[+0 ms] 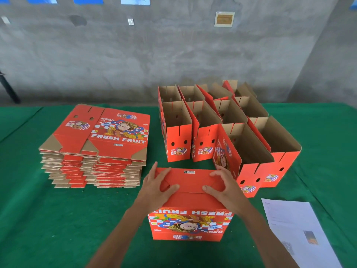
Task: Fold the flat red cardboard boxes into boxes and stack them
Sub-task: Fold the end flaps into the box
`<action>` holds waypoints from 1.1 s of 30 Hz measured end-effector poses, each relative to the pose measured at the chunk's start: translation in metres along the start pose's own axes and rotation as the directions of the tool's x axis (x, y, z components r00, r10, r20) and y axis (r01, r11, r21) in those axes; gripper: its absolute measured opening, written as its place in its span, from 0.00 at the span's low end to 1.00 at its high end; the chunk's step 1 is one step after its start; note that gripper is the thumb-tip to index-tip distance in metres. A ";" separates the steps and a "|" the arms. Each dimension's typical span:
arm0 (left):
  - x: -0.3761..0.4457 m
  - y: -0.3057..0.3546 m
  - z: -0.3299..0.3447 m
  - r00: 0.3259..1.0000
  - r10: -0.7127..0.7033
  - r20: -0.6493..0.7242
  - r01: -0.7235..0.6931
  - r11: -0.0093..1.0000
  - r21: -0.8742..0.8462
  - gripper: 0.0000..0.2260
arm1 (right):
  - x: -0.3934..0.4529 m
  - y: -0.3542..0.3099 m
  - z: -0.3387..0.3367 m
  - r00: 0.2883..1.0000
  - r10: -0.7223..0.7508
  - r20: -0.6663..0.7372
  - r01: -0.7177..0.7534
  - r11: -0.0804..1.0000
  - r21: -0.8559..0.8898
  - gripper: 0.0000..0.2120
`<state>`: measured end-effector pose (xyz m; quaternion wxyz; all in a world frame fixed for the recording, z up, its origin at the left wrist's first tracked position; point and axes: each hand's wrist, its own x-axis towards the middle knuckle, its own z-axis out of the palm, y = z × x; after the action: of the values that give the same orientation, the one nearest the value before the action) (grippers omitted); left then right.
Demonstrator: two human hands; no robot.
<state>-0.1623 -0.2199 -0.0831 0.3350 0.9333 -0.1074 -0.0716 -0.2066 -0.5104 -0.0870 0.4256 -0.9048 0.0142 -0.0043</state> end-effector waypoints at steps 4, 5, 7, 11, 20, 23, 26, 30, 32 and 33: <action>0.004 0.013 0.012 0.981 -0.184 -0.062 0.191 0.969 0.157 0.48 | 0.003 -0.003 0.006 0.999 0.029 -0.021 -0.032 0.986 -0.164 0.45; 0.006 0.018 0.014 0.968 -0.233 -0.090 0.247 0.945 0.214 0.50 | 0.006 -0.007 0.007 0.998 0.038 -0.042 -0.047 0.973 -0.227 0.48; 0.010 0.023 0.014 0.949 -0.288 -0.129 0.315 0.899 0.306 0.48 | 0.012 -0.013 0.010 0.994 0.071 -0.084 -0.095 0.941 -0.325 0.54; 0.007 0.021 0.010 0.958 -0.252 -0.135 0.281 0.920 0.275 0.34 | 0.011 -0.014 0.007 0.982 0.158 -0.106 -0.174 0.971 -0.164 0.50; -0.009 0.011 0.006 0.954 -0.208 -0.217 0.246 0.954 0.168 0.25 | 0.007 0.038 -0.006 0.581 0.715 0.389 -0.809 0.562 0.174 0.47; -0.018 0.010 0.011 0.953 -0.176 -0.247 0.219 0.963 0.155 0.24 | 0.007 0.051 -0.006 0.506 0.718 0.477 -0.837 0.542 0.071 0.48; -0.025 0.009 0.010 0.943 -0.170 -0.286 0.208 0.972 0.109 0.24 | 0.007 0.053 -0.010 0.496 0.677 0.543 -0.832 0.551 0.073 0.49; -0.035 0.006 0.006 0.925 -0.186 -0.332 0.202 0.979 0.014 0.22 | -0.002 0.045 -0.017 0.574 0.541 0.615 -0.787 0.571 0.232 0.46; -0.040 0.003 0.004 0.904 -0.232 -0.360 0.186 0.970 -0.158 0.20 | -0.004 0.032 -0.026 0.673 0.478 0.564 -0.717 0.611 0.337 0.45; -0.039 0.001 0.001 0.889 -0.266 -0.374 0.166 0.946 -0.278 0.19 | -0.004 0.023 -0.032 0.753 0.432 0.496 -0.637 0.667 0.385 0.42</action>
<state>-0.2008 -0.2115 -0.0809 0.4495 0.8866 0.0791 0.0746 -0.2121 -0.5500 -0.0844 0.6352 -0.6877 0.2035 0.2866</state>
